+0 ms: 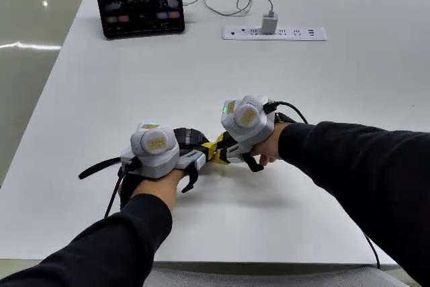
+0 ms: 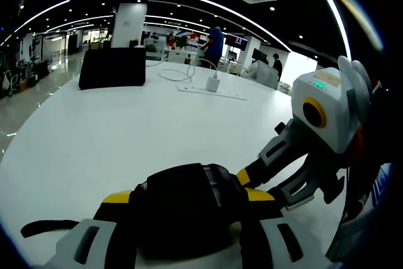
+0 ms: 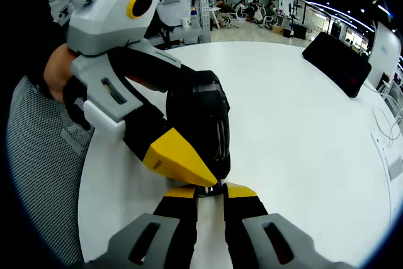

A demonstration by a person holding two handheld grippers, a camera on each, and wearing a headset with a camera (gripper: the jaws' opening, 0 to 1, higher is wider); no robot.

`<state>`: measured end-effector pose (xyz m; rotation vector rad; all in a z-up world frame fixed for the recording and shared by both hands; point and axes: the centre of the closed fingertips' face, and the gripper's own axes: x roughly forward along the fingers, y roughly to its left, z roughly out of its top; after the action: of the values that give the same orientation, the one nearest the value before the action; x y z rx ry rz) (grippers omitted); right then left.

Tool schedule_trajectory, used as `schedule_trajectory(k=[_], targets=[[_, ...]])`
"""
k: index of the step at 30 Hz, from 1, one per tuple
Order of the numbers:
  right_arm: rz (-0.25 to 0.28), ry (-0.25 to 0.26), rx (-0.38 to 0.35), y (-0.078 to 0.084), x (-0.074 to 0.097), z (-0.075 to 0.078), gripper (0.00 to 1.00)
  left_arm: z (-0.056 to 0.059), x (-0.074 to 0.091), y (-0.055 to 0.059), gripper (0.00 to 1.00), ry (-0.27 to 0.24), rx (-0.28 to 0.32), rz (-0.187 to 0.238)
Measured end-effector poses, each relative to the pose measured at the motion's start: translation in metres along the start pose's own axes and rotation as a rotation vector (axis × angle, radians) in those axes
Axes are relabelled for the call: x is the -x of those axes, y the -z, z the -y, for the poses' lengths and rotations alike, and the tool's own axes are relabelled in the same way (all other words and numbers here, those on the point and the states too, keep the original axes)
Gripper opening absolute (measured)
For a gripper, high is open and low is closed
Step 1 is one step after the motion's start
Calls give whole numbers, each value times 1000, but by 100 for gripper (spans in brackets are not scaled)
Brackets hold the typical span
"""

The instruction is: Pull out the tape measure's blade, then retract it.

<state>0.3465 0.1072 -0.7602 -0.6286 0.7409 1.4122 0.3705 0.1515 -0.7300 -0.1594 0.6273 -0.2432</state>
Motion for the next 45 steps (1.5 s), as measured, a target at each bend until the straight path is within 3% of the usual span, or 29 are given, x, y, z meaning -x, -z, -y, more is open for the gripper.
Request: schedule_trajectory(k=[23,33,37,40,45], targets=[[0,6,9,0,0,1,12,1,0,0,64,-4,-11,-6],[-4,28,4,1,1,4,19,1,0,0,65,37,5,-28],[-3,27,2,1,3,4,23,-7,1,-4,74,26,22,-10],[2,18,-25,1,4,3,33,-12,3,-9,83,17,22,10],[-15,3,-30,5,5,0,42,-25,5,-18,100,-31,-10,49]])
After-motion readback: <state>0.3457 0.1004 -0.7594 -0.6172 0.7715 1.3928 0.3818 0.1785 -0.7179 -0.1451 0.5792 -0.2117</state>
